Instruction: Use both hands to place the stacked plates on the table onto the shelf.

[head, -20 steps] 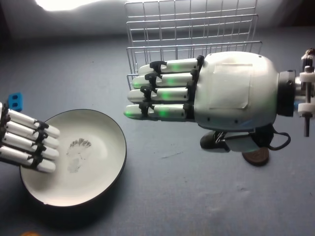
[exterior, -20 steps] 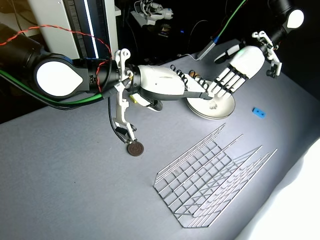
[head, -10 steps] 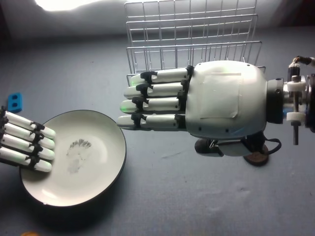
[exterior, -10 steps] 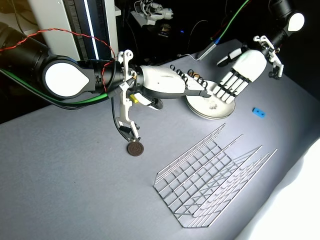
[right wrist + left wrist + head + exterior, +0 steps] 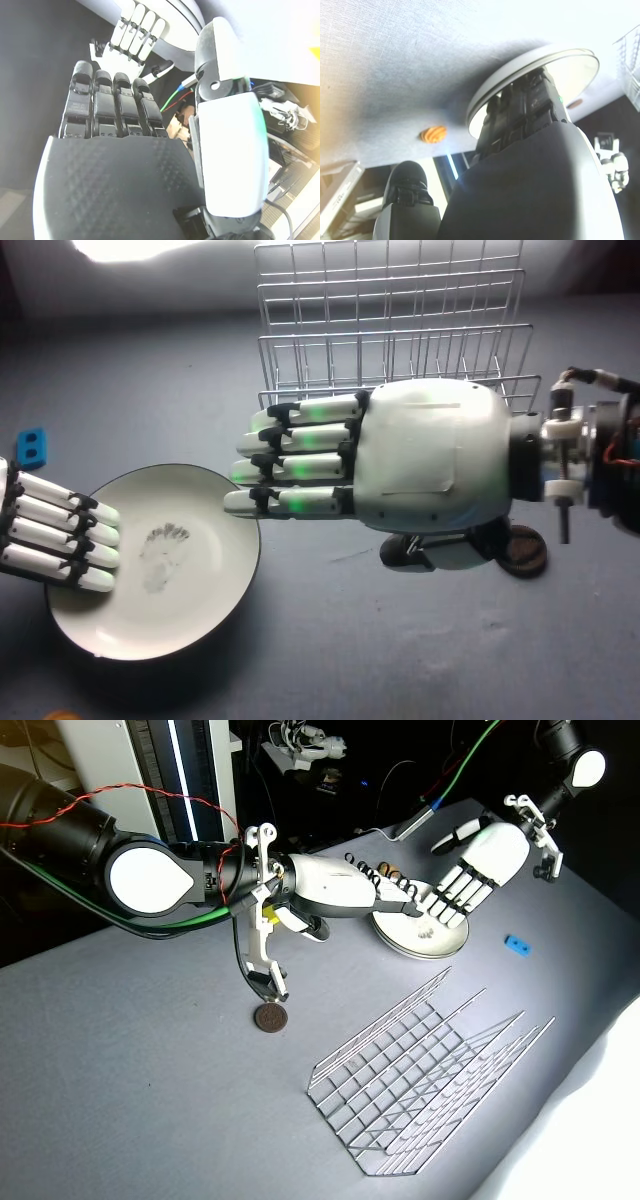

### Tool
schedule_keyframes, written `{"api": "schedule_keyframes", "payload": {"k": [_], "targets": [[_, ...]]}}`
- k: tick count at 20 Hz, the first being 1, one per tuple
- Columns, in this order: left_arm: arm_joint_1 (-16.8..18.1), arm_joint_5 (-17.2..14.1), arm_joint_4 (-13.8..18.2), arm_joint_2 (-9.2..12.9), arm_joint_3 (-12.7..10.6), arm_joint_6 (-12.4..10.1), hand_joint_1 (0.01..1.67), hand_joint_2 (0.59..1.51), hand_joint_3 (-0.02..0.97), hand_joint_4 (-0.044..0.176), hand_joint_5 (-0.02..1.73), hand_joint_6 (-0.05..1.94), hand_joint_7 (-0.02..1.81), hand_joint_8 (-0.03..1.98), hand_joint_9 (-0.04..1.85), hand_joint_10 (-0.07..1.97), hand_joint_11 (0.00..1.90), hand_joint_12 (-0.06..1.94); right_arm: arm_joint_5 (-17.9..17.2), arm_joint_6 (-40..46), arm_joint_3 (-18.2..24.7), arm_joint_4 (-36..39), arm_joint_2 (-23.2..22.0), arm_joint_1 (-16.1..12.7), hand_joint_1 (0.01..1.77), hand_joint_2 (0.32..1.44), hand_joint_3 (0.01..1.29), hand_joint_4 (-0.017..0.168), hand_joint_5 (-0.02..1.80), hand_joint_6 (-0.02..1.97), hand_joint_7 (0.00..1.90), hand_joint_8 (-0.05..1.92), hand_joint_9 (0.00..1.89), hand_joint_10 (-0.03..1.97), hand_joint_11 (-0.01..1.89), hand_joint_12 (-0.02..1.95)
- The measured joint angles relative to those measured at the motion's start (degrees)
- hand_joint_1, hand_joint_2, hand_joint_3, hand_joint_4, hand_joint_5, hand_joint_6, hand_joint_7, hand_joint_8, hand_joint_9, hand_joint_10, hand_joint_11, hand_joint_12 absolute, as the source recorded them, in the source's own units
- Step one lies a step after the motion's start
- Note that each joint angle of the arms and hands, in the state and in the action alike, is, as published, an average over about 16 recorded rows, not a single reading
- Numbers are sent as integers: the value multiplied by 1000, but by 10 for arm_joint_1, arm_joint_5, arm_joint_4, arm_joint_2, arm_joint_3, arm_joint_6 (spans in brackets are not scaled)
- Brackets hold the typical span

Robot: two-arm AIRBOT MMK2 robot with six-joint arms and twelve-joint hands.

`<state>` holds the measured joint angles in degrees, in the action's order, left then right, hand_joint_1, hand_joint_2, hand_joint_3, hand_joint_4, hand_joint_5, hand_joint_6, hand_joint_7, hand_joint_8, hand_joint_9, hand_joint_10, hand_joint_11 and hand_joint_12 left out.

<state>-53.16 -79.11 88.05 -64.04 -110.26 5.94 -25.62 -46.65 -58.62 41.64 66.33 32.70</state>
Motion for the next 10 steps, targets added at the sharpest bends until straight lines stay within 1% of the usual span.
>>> {"api": "schedule_keyframes", "payload": {"k": [4, 7, 10], "targets": [[9, 12, 2, 0, 22, -8, 17, 1127, 12, 0, 9, -16, -7, -14, 11, 3, 14, -11, 7, -1, -13, 0, 21, -1, 1053, 1067, 21, 3, 21, 20, 21, 12, 22, 8, 15, 179], [19, 23, 5, 1, 42, -16, 17, 1127, 12, 0, 9, -16, -10, -14, 11, 5, 13, -9, 12, -3, -24, -1, 38, -2, 1050, 1072, 21, 3, 21, 19, 21, 12, 23, 8, 16, 209], [31, 36, 9, 2, 63, -24, 17, 1127, 12, 1, 9, -13, -10, -15, 13, 7, 13, -7, 15, -5, -36, -1, 54, -4, 1055, 1081, 21, 3, 20, 18, 21, 12, 22, 8, 18, 196]]}}
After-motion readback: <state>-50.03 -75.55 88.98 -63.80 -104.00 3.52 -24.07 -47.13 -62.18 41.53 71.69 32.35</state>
